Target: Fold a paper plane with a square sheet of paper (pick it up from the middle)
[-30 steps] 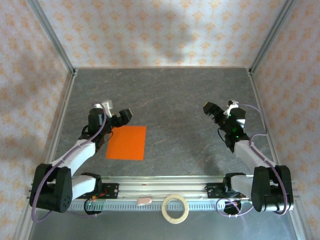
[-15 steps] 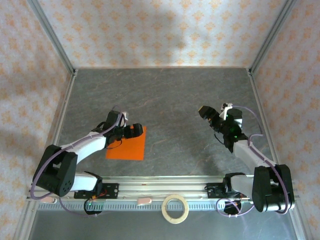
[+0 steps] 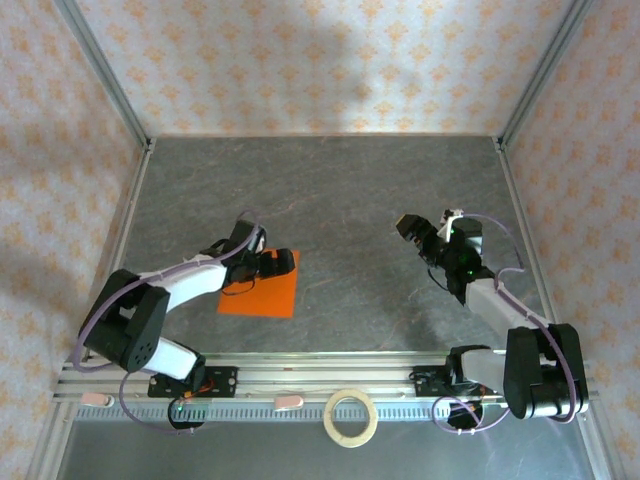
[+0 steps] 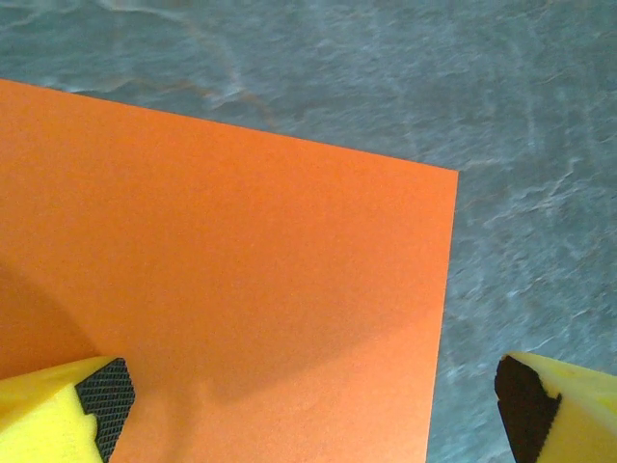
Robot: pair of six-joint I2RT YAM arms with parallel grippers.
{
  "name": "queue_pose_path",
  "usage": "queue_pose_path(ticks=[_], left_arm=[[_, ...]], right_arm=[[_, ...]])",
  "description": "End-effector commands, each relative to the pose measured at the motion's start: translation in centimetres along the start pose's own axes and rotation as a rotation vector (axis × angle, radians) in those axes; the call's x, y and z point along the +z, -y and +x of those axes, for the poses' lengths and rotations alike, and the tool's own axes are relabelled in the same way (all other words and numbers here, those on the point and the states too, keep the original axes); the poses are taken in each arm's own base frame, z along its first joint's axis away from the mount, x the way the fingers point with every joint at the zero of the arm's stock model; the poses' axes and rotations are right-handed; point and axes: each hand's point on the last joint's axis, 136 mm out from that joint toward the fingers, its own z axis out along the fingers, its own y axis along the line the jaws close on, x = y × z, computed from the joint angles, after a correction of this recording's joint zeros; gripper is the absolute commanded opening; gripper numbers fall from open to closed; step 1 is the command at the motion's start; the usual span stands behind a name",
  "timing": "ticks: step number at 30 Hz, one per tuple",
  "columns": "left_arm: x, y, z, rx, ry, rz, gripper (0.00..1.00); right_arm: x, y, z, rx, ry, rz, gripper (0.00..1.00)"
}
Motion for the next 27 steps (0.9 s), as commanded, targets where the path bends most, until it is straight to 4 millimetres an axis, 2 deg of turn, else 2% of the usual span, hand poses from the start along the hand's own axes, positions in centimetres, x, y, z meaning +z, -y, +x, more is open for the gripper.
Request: queue_pose_path(ticks=[1, 11, 18, 22, 27], left_arm=[[1.5, 1.3, 0.2, -0.061, -0.010, 0.000, 0.99], [5.8, 8.9, -3.0, -0.120, 0.032, 0.068, 0.99], [8.3, 11.6, -4.8, -0.113, 0.058, 0.020, 0.99], [7.3, 12.9, -6.3, -0.033, 0.093, -0.037, 0.99], [4.7, 12.6, -7.2, 0.091, 0.135, -0.175, 0.99]], right_arm=[[0.1, 0.5, 0.9, 0.013, -0.026, 0.008, 0.93], [0.0, 0.8, 1.9, 0.015, -0.071, 0.012, 0.93], [-0.1, 1.3, 2.5, 0.013, -0.095, 0.040, 0.93], [-0.1, 1.2, 2.6, 0.015, -0.105, 0.047, 0.93], [-0.1, 1.0, 2.4, -0.002, -0.115, 0.086, 0.93]])
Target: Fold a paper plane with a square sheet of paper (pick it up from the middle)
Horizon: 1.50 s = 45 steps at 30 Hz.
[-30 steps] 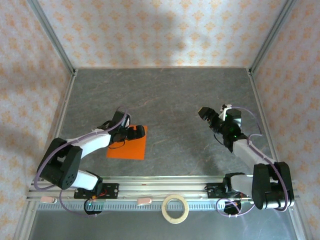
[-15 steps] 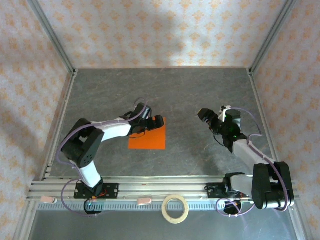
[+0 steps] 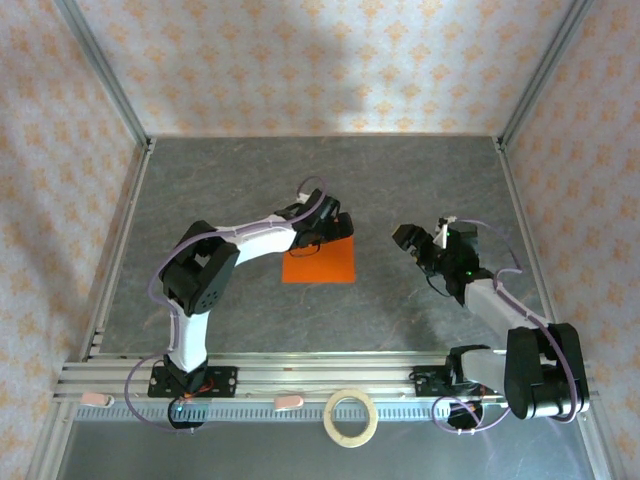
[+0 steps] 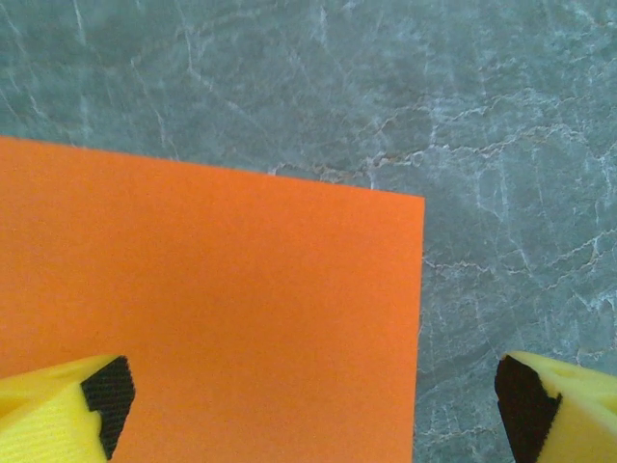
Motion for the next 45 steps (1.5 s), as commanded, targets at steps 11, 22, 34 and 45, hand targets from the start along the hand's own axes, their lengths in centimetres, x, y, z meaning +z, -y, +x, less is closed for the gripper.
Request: queue_pose_path(ticks=[11, 22, 34, 45], left_arm=[[-2.4, -3.2, 1.2, 0.270, -0.109, -0.320, 0.99], [0.0, -3.0, 2.2, 0.282, -0.189, -0.340, 0.99], [0.5, -3.7, 2.4, 0.242, -0.197, -0.319, 0.99], [1.8, -5.9, 4.3, 0.248, -0.235, -0.366, 0.99]], right_arm=[[-0.4, -0.9, -1.4, -0.111, -0.026, 0.202, 0.92], [-0.4, -0.1, -1.0, -0.129, -0.063, 0.261, 0.93], [0.2, 0.5, -0.7, -0.122, -0.090, 0.277, 0.94], [0.1, 1.2, -0.2, -0.113, -0.101, 0.295, 0.94]])
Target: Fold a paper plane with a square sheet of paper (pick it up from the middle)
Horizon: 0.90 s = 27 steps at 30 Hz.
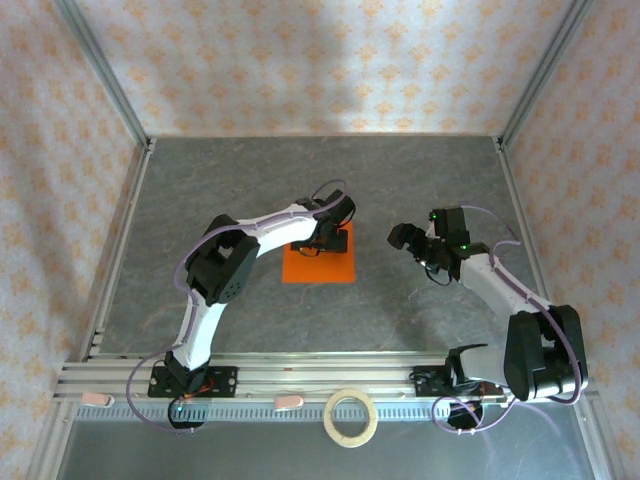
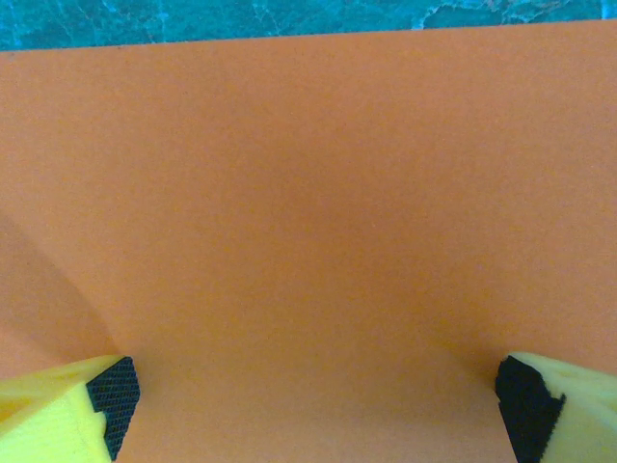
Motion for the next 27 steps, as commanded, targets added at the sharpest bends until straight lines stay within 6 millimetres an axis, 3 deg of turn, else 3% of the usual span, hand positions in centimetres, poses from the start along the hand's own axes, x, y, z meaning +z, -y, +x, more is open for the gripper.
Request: queue_pose_path(ticks=[1, 10, 27], left_arm=[[1.5, -1.2, 1.6, 0.005, -0.041, -0.036, 0.99], [2.9, -1.6, 3.5, 0.008, -0.080, -0.022, 0.99], [2.3, -1.3, 3.4, 0.017, -0.073, -0.001, 0.94]], right_arm=[[-0.2, 0.0, -0.3, -0.016, 0.008, 0.022, 0.94], [-0.5, -0.2, -0.5, -0.003, 0.017, 0.015, 0.94], [-0.8, -0.3, -0.7, 0.020, 0.041, 0.009, 0.95]])
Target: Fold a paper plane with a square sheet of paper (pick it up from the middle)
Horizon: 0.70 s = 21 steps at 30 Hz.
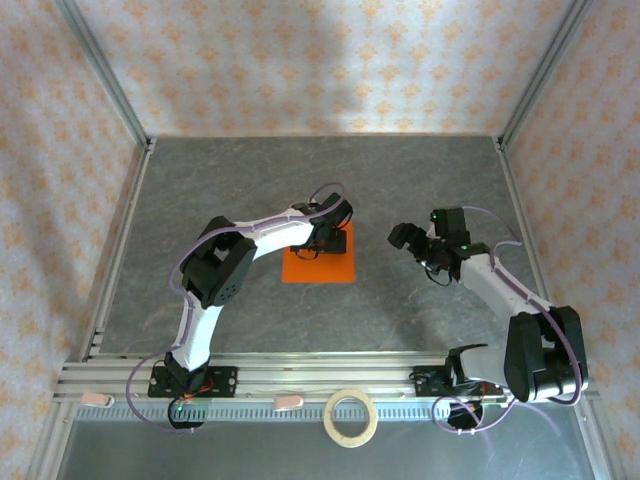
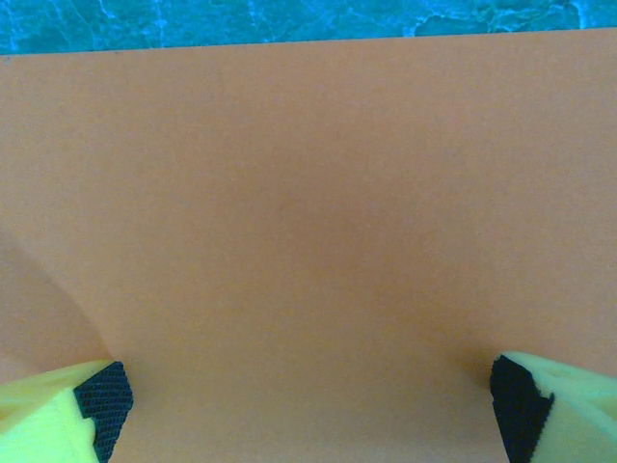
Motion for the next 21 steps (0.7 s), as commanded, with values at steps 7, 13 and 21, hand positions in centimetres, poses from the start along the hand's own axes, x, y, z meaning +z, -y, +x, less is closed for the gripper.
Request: queue_pose_path(ticks=[7, 13, 21], left_arm=[[1.67, -1.22, 3.22, 0.023, -0.106, -0.028, 0.93], [1.48, -1.03, 3.10, 0.025, -0.104, -0.018, 0.90], [0.99, -0.80, 2.70, 0.026, -0.092, -0.007, 0.87]], right_arm=[[-0.76, -0.25, -0.68, 0.006, 0.042, 0.010, 0.95], [-0.86, -0.25, -0.72, 0.011, 0.046, 0.010, 0.96], [-0.97, -0.32, -0.77, 0.014, 0.050, 0.007, 0.96]])
